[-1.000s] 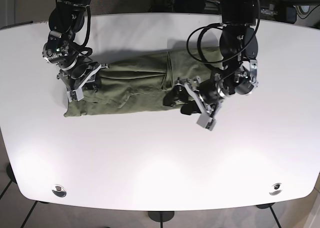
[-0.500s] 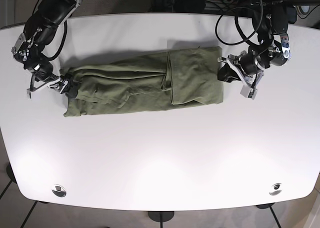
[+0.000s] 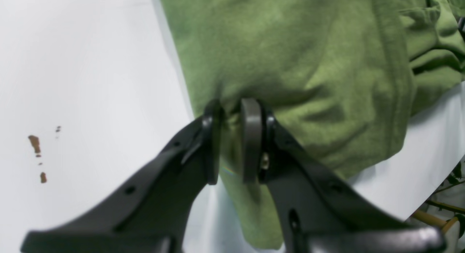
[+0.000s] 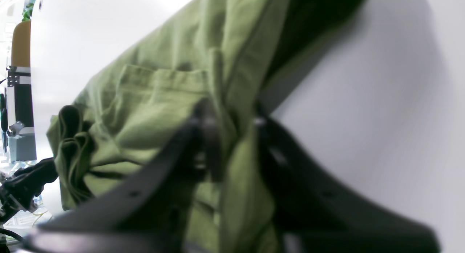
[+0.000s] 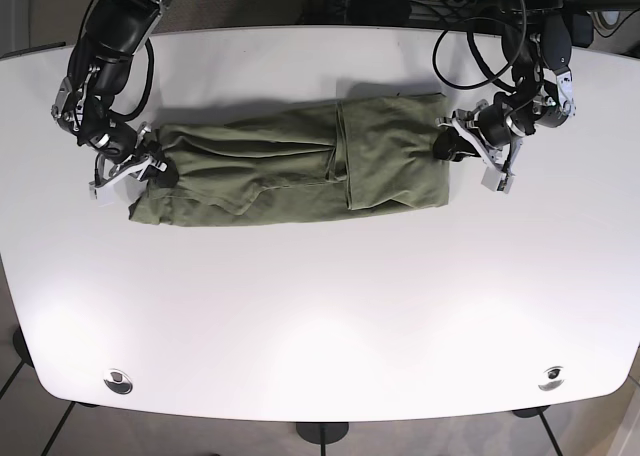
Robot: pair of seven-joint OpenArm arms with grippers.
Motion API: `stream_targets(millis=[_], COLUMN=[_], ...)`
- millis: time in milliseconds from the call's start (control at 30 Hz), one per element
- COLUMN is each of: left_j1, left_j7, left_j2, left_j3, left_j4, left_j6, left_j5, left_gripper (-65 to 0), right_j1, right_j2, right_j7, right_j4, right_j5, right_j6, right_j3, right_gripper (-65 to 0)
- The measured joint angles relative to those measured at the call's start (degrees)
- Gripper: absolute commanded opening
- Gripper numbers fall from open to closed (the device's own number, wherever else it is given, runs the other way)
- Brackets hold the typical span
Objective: Fold the T-shirt properly
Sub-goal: 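Fold the strip end with the left gripper toward the right gripper, then push both strip ends toward the middle with both grippers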
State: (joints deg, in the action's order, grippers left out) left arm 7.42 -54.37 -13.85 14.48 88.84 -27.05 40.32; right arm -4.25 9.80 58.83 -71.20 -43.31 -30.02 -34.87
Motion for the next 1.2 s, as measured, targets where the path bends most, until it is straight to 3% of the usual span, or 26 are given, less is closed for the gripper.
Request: stream_targets(millis=[233, 300, 467, 767, 867, 933, 1000, 1100, 1200], left_j1=[-1.9, -3.5, -5.4, -9.5, -9.1, -9.3, -9.2, -9.2, -9.1], left_j7=[-0.2, -0.2, -0.2, 1.1, 1.0, 0.9, 0.9, 0.9, 0.8], left_j2=[2.1, 1.7, 5.9, 10.1, 10.5, 10.5, 10.5, 10.5, 10.5], left_j3=[-4.3, -5.3, -7.8, -13.1, -13.0, -13.0, -13.0, -13.0, -12.7], left_j4=[0.0, 0.0, -0.2, -9.7, -9.6, -9.6, -9.6, -9.6, -9.3], left_j6=[0.0, 0.0, 0.0, 0.0, 0.0, 0.0, 0.0, 0.0, 0.0], left_j5=[-2.0, -2.2, -2.9, -2.1, -1.5, -1.7, -1.7, -1.7, -1.5], left_gripper=[-56.9, -56.9, -56.9, -56.9, -56.9, -56.9, -56.9, -56.9, -56.9], right_j1=[5.9, 7.5, 8.9, 10.0, 10.2, 10.0, 9.7, 10.0, 9.7], right_j2=[0.0, -1.4, -6.1, -17.1, -18.0, -17.7, -17.8, -17.7, -17.7], right_j7=[2.5, 6.1, 12.7, 11.3, 7.0, 1.1, -0.4, -1.7, -2.2], right_j4=[-20.3, -28.8, -43.5, -41.9, -38.4, -35.0, -31.2, -30.5, -30.5], right_j5=[-0.2, 0.2, -0.4, -1.3, 6.0, 7.3, 9.5, 11.8, 13.3], right_j6=[0.26, 1.09, 0.5, 0.59, 0.63, 0.7, 1.11, 1.14, 1.29], right_j3=[0.1, 0.0, 4.1, 22.1, 28.0, 31.3, 31.9, 32.0, 32.1], right_gripper=[-63.1, -63.1, -63.1, -63.1, -63.1, -62.9, -62.9, -55.6, -36.0])
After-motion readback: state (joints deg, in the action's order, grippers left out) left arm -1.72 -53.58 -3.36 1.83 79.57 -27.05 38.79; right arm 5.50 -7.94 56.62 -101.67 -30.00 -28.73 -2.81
